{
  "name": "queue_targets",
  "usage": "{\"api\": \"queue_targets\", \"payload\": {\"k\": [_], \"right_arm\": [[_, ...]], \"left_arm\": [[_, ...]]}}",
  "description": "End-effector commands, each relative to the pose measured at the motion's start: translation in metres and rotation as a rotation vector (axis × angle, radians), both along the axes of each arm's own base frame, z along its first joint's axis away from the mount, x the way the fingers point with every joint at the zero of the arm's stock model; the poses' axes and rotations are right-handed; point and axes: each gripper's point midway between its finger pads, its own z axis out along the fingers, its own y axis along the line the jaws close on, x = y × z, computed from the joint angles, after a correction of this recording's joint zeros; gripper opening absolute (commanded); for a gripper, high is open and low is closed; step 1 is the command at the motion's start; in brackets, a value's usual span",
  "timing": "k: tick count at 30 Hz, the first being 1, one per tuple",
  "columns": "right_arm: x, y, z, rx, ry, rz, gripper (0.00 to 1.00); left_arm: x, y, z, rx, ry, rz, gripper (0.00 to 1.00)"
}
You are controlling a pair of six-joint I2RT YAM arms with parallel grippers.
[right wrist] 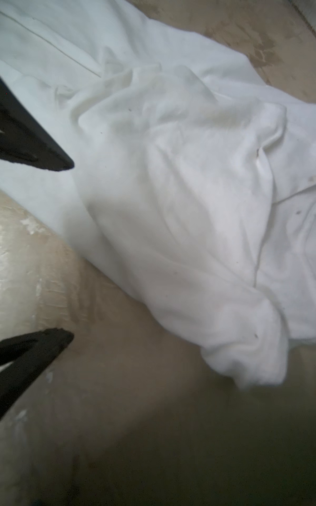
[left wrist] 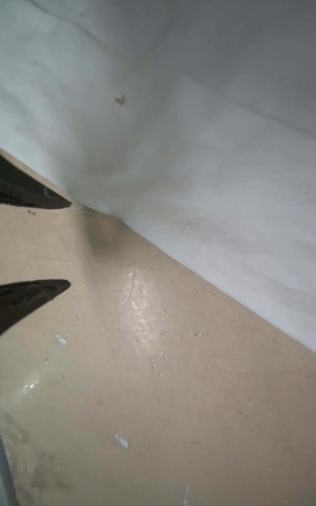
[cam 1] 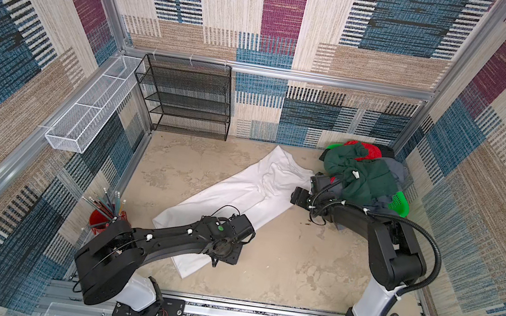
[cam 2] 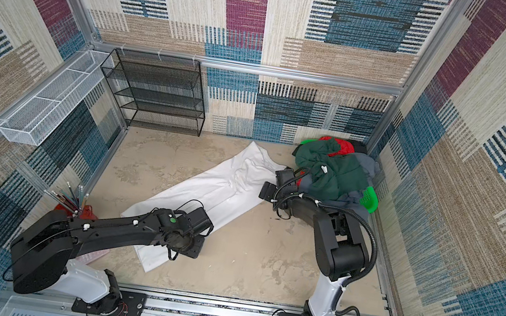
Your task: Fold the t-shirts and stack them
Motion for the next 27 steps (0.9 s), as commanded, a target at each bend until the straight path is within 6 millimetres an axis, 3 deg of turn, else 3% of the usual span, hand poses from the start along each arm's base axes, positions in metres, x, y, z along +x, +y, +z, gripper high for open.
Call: {"api": "queue_targets", "payload": {"k": [1, 6, 11, 13, 16, 19, 21, 24, 27], "right_arm": [[0.018, -0.010, -0.006, -0.088, -0.004, -0.033, 0.86], [0.046, -0.009, -0.014, -0.129, -0.001, -0.031, 0.78], [0.082, -0.004, -0.027, -0.142, 0.022, -0.023, 0.67], [0.093, 0.000, -0.032, -0.149, 0.023, -0.015, 0.67], [0.120, 0.007, -0.019, -0.149, -0.014, -0.005, 0.68], [0.136, 0.012, -0.004, -0.149, -0.033, 0.006, 0.83], [0.137, 0.012, 0.013, -0.143, -0.058, 0.002, 0.99], [0.123, 0.011, 0.039, -0.101, -0.103, -0.002, 0.99], [0.093, 0.009, 0.053, -0.030, -0.117, -0.012, 0.98]], "left_arm": [[-0.004, 0.015, 0.014, 0.021, -0.021, 0.051, 0.57], [0.001, 0.041, 0.036, 0.049, -0.127, 0.095, 0.68], [0.005, 0.068, 0.040, 0.049, -0.151, 0.162, 0.70], [0.007, 0.079, 0.040, 0.046, -0.153, 0.198, 0.70], [0.010, 0.095, 0.039, 0.019, -0.157, 0.256, 0.71], [0.013, 0.107, 0.040, 0.007, -0.171, 0.291, 0.70], [0.015, 0.114, 0.040, 0.019, -0.179, 0.302, 0.71], [0.017, 0.124, 0.032, 0.042, -0.175, 0.328, 0.71], [0.021, 0.125, 0.022, 0.012, -0.154, 0.356, 0.72]]}}
